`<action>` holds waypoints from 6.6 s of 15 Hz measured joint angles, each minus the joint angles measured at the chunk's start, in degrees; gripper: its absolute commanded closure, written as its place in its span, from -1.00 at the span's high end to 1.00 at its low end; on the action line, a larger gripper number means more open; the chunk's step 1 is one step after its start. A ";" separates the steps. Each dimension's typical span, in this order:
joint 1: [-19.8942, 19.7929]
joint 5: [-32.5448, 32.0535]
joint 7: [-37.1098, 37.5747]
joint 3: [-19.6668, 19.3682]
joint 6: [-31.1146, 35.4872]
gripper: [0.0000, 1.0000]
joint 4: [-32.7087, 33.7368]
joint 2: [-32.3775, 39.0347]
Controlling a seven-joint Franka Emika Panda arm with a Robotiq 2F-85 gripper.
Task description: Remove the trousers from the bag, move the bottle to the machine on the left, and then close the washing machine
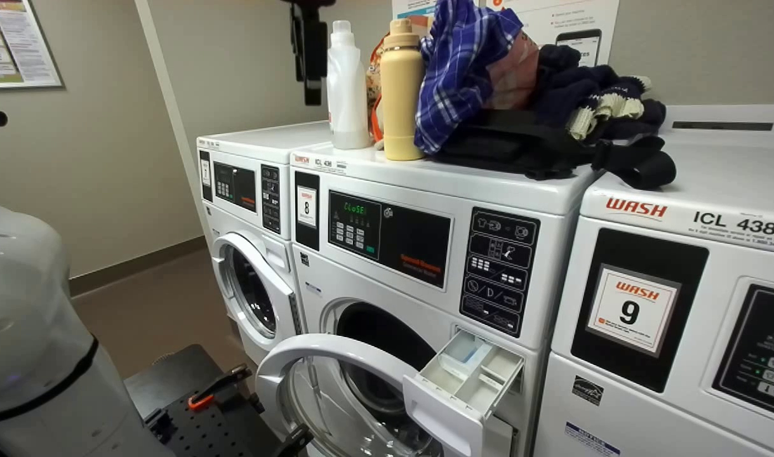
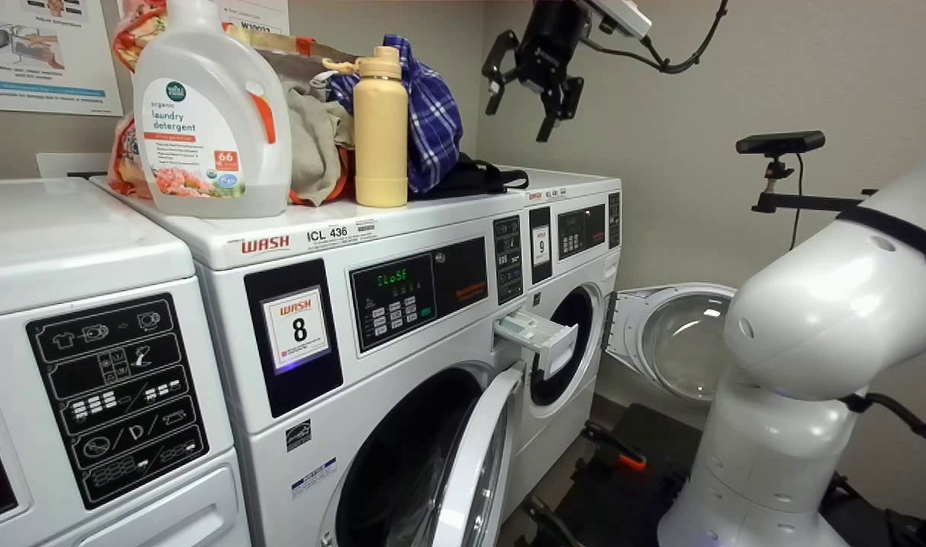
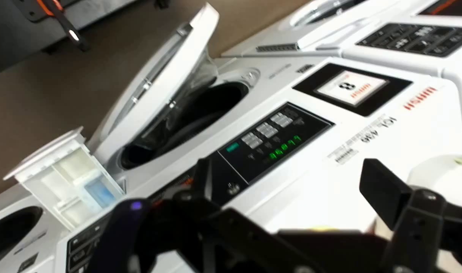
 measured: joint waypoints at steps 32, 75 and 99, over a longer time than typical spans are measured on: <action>-5.58 -9.60 28.04 10.73 69.50 -0.99 7.49 22.96; -59.49 -13.25 66.82 21.79 78.49 -0.98 5.66 -3.69; -72.77 -35.15 68.60 22.97 43.22 -0.13 -1.04 -8.00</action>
